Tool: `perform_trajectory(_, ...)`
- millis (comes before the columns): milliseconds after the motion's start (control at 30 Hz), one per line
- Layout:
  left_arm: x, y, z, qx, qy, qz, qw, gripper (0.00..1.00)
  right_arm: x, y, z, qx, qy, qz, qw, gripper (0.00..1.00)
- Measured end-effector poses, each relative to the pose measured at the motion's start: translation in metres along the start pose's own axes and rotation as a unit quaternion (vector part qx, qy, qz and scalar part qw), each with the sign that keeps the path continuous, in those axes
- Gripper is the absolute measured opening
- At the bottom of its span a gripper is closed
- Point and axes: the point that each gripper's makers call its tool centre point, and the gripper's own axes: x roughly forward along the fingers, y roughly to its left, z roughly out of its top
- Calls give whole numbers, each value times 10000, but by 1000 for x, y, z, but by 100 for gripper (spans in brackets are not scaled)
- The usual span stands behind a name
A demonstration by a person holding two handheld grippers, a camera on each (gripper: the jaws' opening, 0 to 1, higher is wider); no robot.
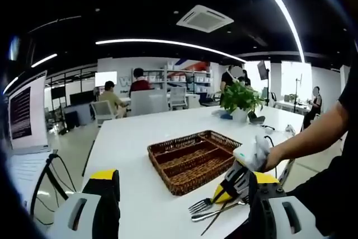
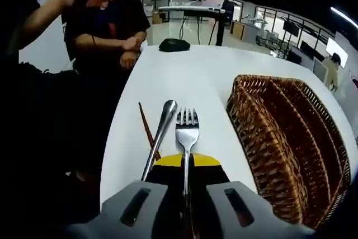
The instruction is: Arrange the knives, forks, and spoons in their matching storage slots by inserting each utensil handle-first until every utensil is classified and aligned in the correct compartment
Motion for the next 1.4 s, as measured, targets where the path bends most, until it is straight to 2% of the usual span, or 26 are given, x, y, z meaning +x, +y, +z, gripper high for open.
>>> perform_trajectory(233, -1, 0, 1, -10, -16, 29, 10000, 100, -3, -11, 2, -68, 70, -148, 9998, 0)
perform_trajectory(500, -2, -2, -1, -1, -9, 37, 10000, 100, -15, -8, 8, -328, 182, -114, 9992, 0)
perform_trajectory(700, -3, -4, -2, -8, -17, 40, 10000, 100, -33, -10, 11, -390, 230, -132, 9989, 0)
perform_trajectory(933, -3, -5, -2, -8, -21, 43, 10000, 100, -61, -15, 18, -524, 159, -334, 9979, 0)
perform_trajectory(1133, 0, -10, 0, -7, -32, 2, 10000, 100, -79, -18, 19, -670, 335, -334, 9966, 0)
perform_trajectory(1400, -2, -13, 2, 0, -34, -59, 10000, 100, -105, -23, 43, -872, 236, -486, 9947, 0)
